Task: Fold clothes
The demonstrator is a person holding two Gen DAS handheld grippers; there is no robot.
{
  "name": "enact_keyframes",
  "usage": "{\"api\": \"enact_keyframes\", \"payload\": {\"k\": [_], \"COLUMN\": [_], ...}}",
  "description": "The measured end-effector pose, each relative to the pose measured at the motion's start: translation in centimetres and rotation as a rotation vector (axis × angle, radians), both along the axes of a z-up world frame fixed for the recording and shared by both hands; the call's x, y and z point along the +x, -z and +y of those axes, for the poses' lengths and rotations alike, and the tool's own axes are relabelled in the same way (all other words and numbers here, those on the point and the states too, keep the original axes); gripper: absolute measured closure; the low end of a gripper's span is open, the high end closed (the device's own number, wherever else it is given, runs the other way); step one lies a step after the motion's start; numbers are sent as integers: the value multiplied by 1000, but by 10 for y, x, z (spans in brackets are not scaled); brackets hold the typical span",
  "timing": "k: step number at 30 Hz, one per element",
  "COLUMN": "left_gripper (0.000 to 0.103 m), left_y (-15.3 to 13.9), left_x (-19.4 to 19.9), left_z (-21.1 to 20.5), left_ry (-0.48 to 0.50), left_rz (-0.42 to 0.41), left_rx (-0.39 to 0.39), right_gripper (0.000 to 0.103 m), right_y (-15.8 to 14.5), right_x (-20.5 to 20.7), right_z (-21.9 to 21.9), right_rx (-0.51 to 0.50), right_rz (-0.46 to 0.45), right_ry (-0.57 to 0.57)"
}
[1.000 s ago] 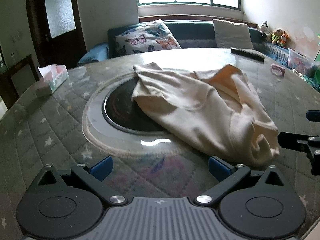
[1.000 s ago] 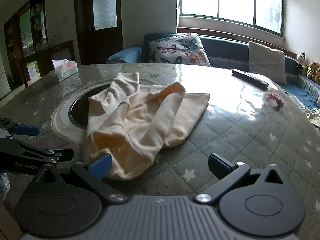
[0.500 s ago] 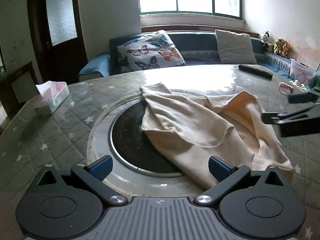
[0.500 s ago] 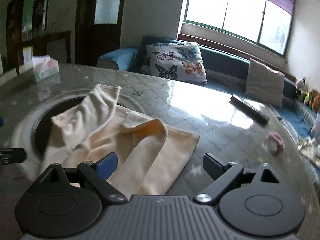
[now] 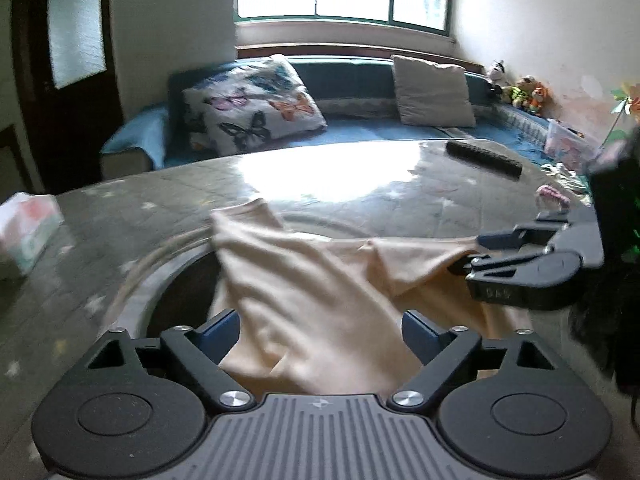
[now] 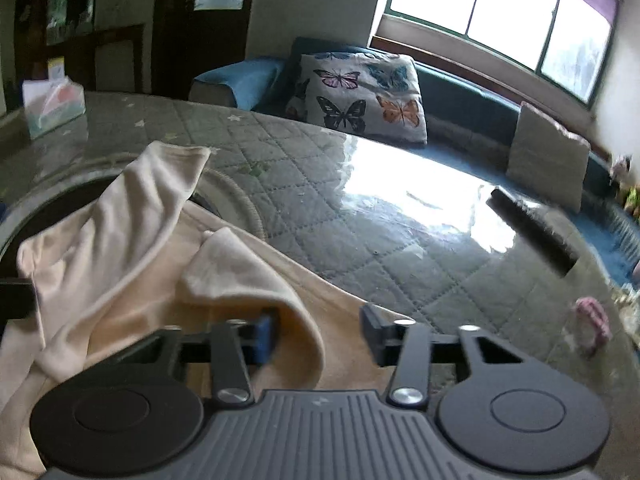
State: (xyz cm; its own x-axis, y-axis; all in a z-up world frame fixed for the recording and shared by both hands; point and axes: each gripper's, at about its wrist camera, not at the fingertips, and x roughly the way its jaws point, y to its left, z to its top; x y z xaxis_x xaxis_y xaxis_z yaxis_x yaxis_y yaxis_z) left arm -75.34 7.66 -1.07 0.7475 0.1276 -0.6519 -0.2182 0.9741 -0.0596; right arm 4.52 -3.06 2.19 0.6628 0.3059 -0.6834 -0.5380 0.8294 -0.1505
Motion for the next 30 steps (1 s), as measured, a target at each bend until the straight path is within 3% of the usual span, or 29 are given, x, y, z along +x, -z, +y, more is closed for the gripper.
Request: {"api": "enact_keyframes", "payload": {"k": [6, 8, 10, 13, 20, 24, 27, 30], "left_gripper": [25, 39, 69, 96, 100, 100, 100, 100], "left_y": [-6, -3, -7, -14, -48, -68, -71, -64], "left_x": [140, 202, 243, 297, 133, 97, 108, 27], "left_z": [-90, -126, -156, -197, -152, -162, -197, -200], "left_ry": [65, 60, 52, 38, -106, -215, -287, -336], "left_rz": [98, 152, 166, 184, 79, 42, 42, 62], "left_rx": [8, 12, 14, 16, 5, 0, -20, -65], "right_gripper": [94, 97, 99, 100, 101, 101, 101, 100], "right_y": [-6, -10, -14, -24, -44, -52, -52, -45], "right_x": [8, 10, 13, 15, 8, -20, -44, -66], "right_z": [-31, -37, -44, -74, -136, -178, -213, -246], "right_rx": [82, 87, 94, 107, 150, 171, 189, 230], "right_rz": [20, 16, 12, -1, -46, -69, -65, -21], "right_ry": [29, 42, 54, 87, 185, 250, 310, 389]}}
